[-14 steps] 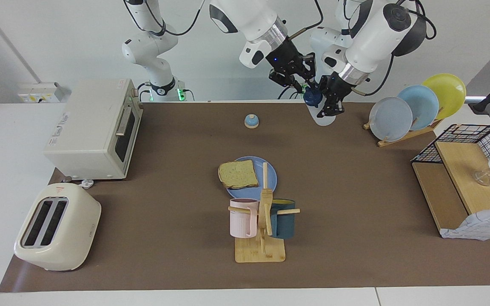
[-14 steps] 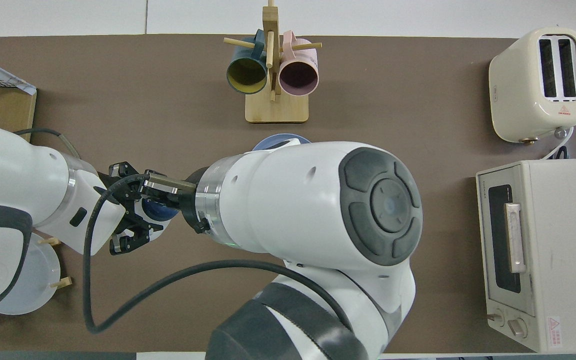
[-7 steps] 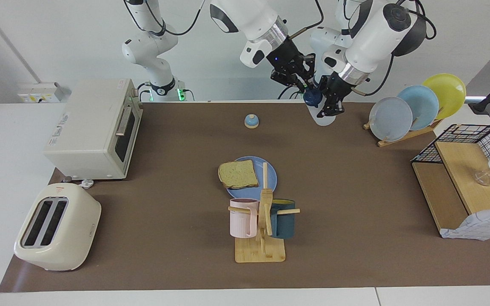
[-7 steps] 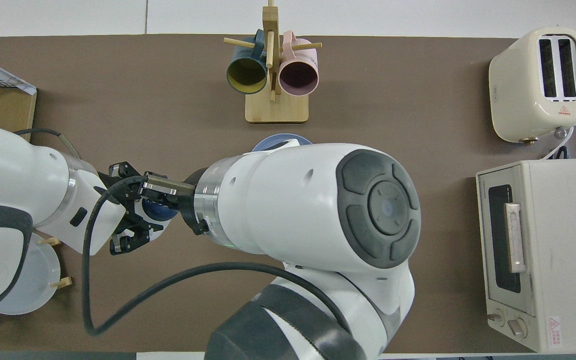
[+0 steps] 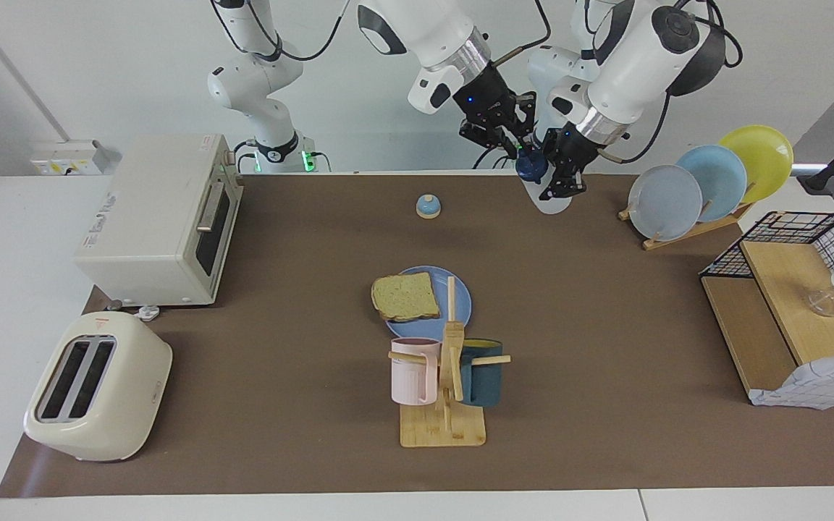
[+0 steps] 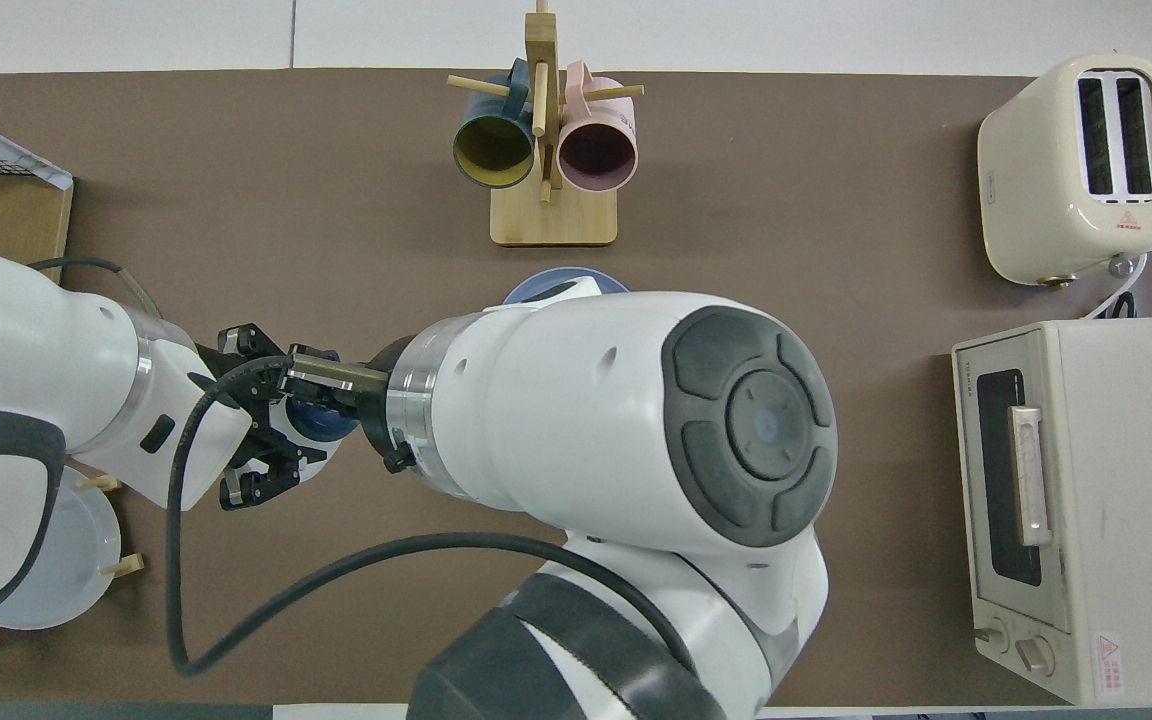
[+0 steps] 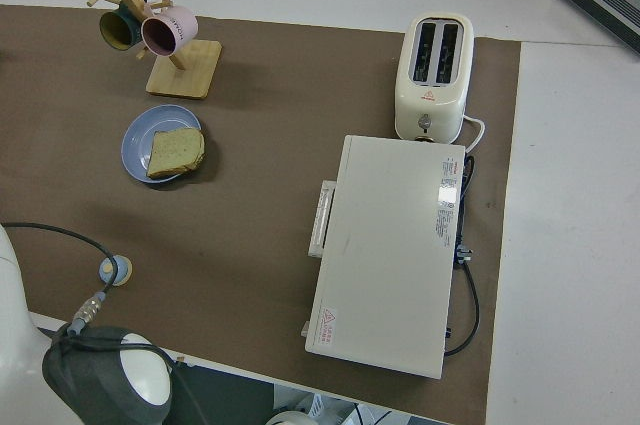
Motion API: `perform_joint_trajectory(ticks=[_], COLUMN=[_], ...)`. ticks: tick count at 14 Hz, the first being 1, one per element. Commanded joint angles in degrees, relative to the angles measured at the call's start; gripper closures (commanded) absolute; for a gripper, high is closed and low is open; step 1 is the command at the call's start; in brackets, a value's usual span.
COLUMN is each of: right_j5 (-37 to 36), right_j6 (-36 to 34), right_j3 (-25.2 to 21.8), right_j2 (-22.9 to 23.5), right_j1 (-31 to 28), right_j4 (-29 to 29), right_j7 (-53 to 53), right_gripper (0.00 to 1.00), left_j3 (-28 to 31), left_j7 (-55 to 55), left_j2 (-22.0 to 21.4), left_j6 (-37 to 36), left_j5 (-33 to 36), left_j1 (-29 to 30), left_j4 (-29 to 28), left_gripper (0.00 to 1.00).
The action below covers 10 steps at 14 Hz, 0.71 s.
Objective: Put bread on plate and add seasoning
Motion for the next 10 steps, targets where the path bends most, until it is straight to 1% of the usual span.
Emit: perform_joint_trajectory(ticks=[1, 4, 5, 8, 10], right_j5=[-2.1, -2.7, -2.7, -2.6, -1.9], right_j6=[-0.3, 0.7, 0.9, 1.6, 4.8], right_j3=[0.1, 0.1, 0.1, 0.1, 0.2], right_j2=[-0.2, -0.2, -0.2, -0.2, -0.3], right_j1=[-0.3, -0.3, -0.3, -0.1, 0.4], right_j4=[-0.1, -0.1, -0.1, -0.1, -1.0], right_j7=[-1.0, -1.0, -1.0, -0.7, 1.7], right_gripper=[0.75, 0.97, 1.00, 1.00, 1.00], left_j3=[0.1, 0.1, 0.1, 0.1, 0.1], left_j7=[-0.7, -0.7, -0.7, -0.7, -0.7], left_j2=[-1.2, -1.2, -1.2, -1.2, -1.2], left_j6=[-0.2, -0.2, -0.2, -0.2, -0.2], left_j5=[-0.4, -0.4, -0.4, -0.4, -0.4], left_j1=[0.0, 0.0, 0.0, 0.0, 0.0], left_j4=[-0.8, -0.8, -0.8, -0.9, -0.8], left_gripper=[1.00, 1.00, 1.00, 1.00, 1.00])
